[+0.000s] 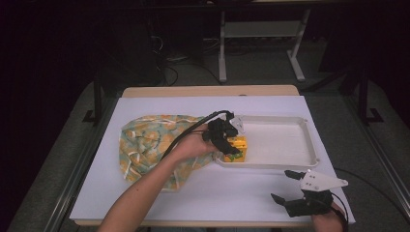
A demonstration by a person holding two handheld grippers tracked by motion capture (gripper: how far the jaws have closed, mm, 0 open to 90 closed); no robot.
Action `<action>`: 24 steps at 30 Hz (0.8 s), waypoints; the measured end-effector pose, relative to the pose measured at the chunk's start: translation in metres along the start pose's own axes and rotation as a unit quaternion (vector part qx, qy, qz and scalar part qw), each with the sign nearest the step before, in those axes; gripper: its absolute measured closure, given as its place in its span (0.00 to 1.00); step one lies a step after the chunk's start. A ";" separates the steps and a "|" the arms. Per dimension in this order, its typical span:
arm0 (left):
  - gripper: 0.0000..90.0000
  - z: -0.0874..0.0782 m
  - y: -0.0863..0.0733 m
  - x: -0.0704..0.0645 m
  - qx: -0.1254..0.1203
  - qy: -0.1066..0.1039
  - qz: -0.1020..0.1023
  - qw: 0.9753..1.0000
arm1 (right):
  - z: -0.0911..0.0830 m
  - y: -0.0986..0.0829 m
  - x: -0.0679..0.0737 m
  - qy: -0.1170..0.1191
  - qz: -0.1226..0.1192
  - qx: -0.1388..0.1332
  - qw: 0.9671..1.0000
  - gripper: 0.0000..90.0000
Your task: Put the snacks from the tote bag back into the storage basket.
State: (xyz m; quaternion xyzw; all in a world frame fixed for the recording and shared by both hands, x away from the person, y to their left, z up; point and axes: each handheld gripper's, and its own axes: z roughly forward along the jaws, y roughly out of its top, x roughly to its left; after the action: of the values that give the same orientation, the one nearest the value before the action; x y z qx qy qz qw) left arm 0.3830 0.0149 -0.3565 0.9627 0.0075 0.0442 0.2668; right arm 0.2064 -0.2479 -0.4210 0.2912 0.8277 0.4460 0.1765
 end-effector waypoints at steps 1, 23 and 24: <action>0.56 0.000 0.000 0.000 0.000 0.000 0.001 1.000 | 0.000 0.000 0.000 0.000 0.000 0.000 1.000 0.15; 0.53 -0.001 0.001 -0.003 0.008 0.011 0.004 1.000 | 0.000 0.000 0.000 0.000 0.000 0.000 1.000 0.15; 0.52 -0.002 0.001 -0.003 0.008 0.012 0.003 1.000 | 0.000 0.000 0.000 0.000 0.000 0.000 1.000 0.15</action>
State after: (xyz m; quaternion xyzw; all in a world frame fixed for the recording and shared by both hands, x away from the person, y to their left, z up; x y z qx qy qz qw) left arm 0.3802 0.0150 -0.3550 0.9641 0.0081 0.0564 0.2592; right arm 0.2068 -0.2478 -0.4212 0.2913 0.8275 0.4465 0.1761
